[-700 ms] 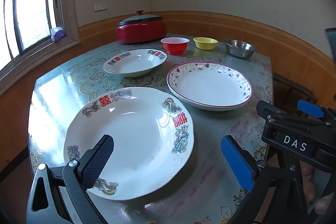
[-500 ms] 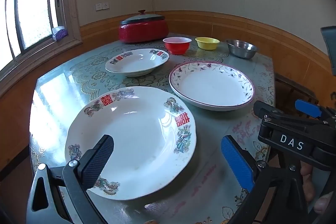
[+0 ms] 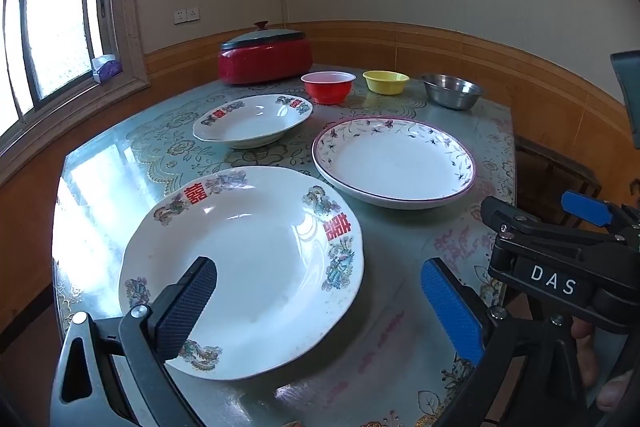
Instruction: Organize plates and bowls
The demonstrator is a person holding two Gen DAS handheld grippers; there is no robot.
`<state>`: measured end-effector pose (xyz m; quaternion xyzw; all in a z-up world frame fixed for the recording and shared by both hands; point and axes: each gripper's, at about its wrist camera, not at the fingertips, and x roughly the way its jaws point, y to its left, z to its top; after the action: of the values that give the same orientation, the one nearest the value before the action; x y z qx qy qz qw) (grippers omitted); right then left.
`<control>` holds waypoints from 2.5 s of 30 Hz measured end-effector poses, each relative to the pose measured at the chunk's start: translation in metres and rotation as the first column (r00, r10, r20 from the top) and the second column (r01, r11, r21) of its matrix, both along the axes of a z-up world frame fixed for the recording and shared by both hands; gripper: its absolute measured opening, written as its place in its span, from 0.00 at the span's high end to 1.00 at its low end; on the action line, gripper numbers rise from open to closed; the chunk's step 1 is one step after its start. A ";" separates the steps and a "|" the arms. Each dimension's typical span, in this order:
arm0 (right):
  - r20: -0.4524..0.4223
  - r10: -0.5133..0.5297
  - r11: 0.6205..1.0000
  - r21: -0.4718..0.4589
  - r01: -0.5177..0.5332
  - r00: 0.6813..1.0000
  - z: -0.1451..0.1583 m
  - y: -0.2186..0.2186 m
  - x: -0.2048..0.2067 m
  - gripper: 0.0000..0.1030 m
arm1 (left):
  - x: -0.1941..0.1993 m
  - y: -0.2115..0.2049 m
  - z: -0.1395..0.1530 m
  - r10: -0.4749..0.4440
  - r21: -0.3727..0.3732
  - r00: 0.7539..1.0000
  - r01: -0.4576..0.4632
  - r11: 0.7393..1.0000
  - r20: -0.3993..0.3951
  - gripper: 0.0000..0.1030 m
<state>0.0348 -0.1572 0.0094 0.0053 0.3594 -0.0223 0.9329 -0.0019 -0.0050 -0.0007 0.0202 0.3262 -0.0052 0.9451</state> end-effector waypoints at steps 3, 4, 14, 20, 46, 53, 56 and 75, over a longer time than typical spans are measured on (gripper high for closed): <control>-0.006 -0.009 1.000 0.002 0.009 1.000 -0.001 -0.003 0.000 0.05 | 0.000 -0.002 0.000 -0.010 0.002 1.000 0.010 1.000 -0.001 0.00; -0.007 -0.011 1.000 0.002 0.011 1.000 -0.001 -0.003 -0.001 0.05 | 0.000 -0.002 0.000 -0.012 0.001 1.000 0.012 1.000 -0.001 0.00; 0.010 0.012 1.000 -0.027 -0.012 1.000 0.004 0.005 0.001 0.05 | 0.001 0.004 0.001 0.007 -0.017 1.000 -0.007 1.000 -0.002 0.00; 0.027 0.025 0.999 -0.032 -0.024 0.999 0.007 0.007 0.002 0.05 | 0.001 0.008 0.001 0.022 -0.021 1.000 -0.022 1.000 -0.005 0.00; 0.031 0.013 0.999 -0.044 -0.011 0.999 0.008 0.005 0.000 0.05 | 0.001 0.006 0.001 -0.002 -0.035 1.000 0.002 0.999 -0.003 0.00; 0.024 0.011 0.999 -0.041 -0.010 1.000 0.005 0.004 0.000 0.05 | 0.001 0.005 0.000 -0.003 -0.032 1.000 0.003 0.999 -0.008 0.00; 0.017 0.009 0.999 -0.035 -0.009 1.000 0.003 0.003 0.002 0.05 | 0.001 0.004 -0.001 -0.005 -0.028 1.000 0.005 1.000 -0.010 0.00; -0.041 0.148 0.989 -0.006 -0.149 0.988 -0.015 0.000 0.043 0.05 | 0.021 0.004 -0.010 0.069 -0.042 0.996 -0.071 0.997 -0.060 0.00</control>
<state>0.0781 -0.1576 -0.0056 -0.0263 0.3776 0.0454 0.9245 0.0195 -0.0013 -0.0103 -0.0125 0.3539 0.0201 0.9350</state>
